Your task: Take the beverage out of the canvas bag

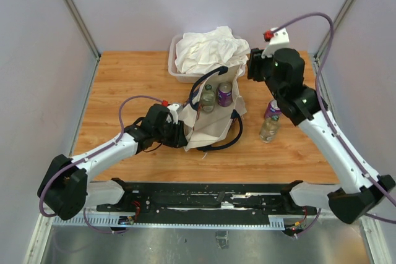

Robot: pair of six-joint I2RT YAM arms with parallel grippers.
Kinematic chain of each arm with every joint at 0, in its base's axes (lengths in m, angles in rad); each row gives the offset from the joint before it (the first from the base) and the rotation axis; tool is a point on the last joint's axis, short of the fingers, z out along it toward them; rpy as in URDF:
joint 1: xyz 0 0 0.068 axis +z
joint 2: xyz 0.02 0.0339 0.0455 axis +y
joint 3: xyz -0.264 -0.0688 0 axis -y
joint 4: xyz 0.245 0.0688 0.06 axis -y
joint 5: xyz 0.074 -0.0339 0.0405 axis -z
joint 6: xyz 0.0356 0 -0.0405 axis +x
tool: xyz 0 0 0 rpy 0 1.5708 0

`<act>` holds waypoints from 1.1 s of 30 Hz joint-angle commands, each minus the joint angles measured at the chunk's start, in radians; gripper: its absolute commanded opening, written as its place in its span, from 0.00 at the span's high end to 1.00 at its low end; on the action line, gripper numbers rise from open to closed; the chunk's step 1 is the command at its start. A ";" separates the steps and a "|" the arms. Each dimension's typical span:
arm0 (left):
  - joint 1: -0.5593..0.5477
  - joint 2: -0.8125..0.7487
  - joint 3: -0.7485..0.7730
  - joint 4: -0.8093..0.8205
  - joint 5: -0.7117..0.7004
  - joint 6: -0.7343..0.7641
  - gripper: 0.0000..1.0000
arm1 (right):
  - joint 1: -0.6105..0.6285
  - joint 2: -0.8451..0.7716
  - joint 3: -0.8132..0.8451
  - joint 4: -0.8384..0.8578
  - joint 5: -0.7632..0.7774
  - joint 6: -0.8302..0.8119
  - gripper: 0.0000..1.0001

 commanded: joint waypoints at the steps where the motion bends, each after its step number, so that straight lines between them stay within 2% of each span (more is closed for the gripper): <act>1: -0.004 -0.003 0.013 -0.033 -0.038 0.017 0.60 | 0.039 0.165 0.201 -0.104 -0.214 -0.057 0.62; 3: -0.005 -0.007 0.009 -0.031 -0.045 0.013 0.60 | 0.046 0.221 0.236 -0.111 -0.253 -0.057 0.78; 4: -0.005 -0.010 0.008 -0.030 -0.048 0.010 0.60 | 0.047 0.249 0.248 -0.117 -0.268 -0.051 0.83; 11: -0.004 -0.054 0.007 -0.041 -0.078 0.003 0.60 | 0.111 0.389 0.258 -0.178 -0.284 -0.025 0.96; 14: -0.004 -0.063 0.008 -0.040 -0.081 0.002 0.60 | 0.148 0.417 0.236 -0.179 -0.259 -0.011 0.96; 18: -0.004 -0.062 0.013 -0.039 -0.076 0.006 0.60 | 0.165 0.463 0.217 -0.171 -0.230 0.021 0.89; 24: -0.005 -0.071 0.018 -0.045 -0.079 0.010 0.59 | 0.164 0.543 0.216 -0.176 -0.045 0.056 0.86; 33: -0.004 -0.098 0.024 -0.060 -0.094 0.011 0.58 | 0.121 0.627 0.195 -0.134 0.068 0.096 0.70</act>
